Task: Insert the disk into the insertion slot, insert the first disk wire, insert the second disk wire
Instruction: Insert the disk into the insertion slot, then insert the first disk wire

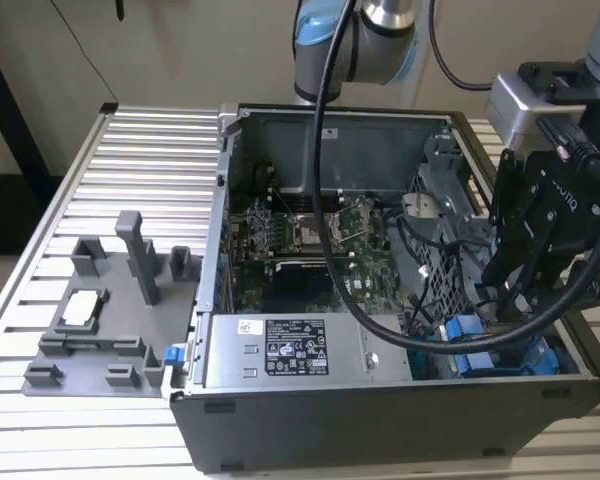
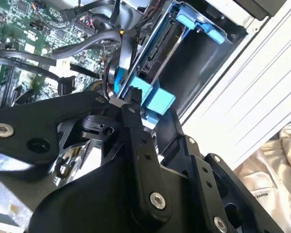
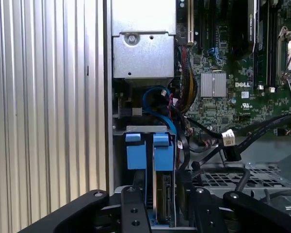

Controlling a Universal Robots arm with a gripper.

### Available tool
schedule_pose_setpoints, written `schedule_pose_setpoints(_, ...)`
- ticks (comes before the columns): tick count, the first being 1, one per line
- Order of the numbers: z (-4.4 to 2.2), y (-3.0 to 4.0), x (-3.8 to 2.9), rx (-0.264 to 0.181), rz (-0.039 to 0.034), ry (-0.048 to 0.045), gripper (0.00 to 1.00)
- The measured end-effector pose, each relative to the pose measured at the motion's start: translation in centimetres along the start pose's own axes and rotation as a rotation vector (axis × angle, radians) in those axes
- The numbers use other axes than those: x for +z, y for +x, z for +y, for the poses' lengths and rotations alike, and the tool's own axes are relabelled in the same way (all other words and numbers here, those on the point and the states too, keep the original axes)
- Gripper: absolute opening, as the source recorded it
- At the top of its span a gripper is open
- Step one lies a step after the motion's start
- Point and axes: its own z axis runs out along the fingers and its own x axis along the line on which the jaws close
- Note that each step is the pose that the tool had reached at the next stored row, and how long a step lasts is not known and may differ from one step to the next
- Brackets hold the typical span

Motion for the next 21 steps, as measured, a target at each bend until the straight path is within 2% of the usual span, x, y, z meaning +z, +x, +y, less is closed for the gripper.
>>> schedule_pose_setpoints(2,0.01,-0.02,-0.66,0.0,0.0008,0.0,0.4)
schedule_pose_setpoints(3,0.01,-0.05,-0.69,0.0,0.0007,0.001,0.4)
schedule_pose_setpoints(4,0.03,-0.05,-0.68,0.0,0.0004,0.0066,0.4)
schedule_pose_setpoints(6,0.08,-0.07,-0.7,0.0,-0.0014,0.0369,0.4)
schedule_pose_setpoints(9,0.22,-0.13,-0.69,0.0,-0.0075,0.0919,0.4)
schedule_pose_setpoints(12,0.27,-0.24,-0.69,0.0,-0.0153,0.1431,0.4)
schedule_pose_setpoints(14,0.27,-0.3,-0.69,-0.005,-0.0201,0.1655,0.4)
schedule_pose_setpoints(16,0.32,-0.31,-0.76,-0.008,-0.0236,0.1753,0.4)
schedule_pose_setpoints(21,0.54,-0.69,-1.12,-0.01,-0.0247,0.1787,0.4)
